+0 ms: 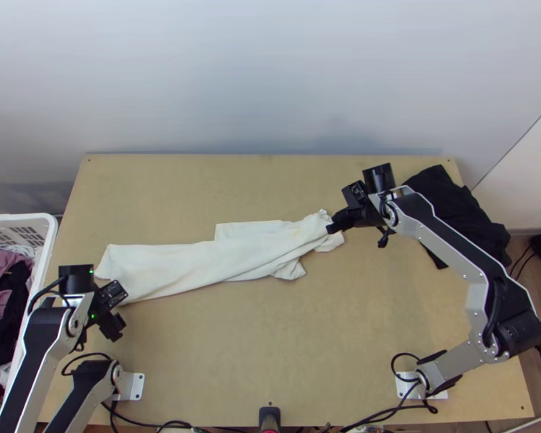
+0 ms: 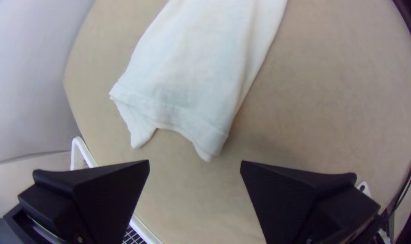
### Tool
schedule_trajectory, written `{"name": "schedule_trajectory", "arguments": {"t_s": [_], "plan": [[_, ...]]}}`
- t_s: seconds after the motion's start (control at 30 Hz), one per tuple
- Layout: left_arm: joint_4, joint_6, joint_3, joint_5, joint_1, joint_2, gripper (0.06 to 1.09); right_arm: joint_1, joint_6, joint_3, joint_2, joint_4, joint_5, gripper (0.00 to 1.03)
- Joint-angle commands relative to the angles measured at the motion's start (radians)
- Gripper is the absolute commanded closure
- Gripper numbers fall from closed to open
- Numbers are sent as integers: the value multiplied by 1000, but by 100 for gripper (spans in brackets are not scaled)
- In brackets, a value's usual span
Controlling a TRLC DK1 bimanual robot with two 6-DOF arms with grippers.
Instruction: Fold the t-shirt
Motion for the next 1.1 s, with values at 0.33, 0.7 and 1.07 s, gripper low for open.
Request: {"name": "schedule_trajectory", "arguments": {"t_s": [0.33, 0.7, 1.07], "plan": [[75, 25, 20, 50, -11, 272, 20, -1, 20, 18, -41, -21, -2, 100], [155, 34, -23, 80, 23, 300, 45, 8, 29, 23, -36, -21, -2, 100], [187, 28, -20, 108, 24, 283, 73, -16, 48, -30, -36, -51, -2, 52]]}}
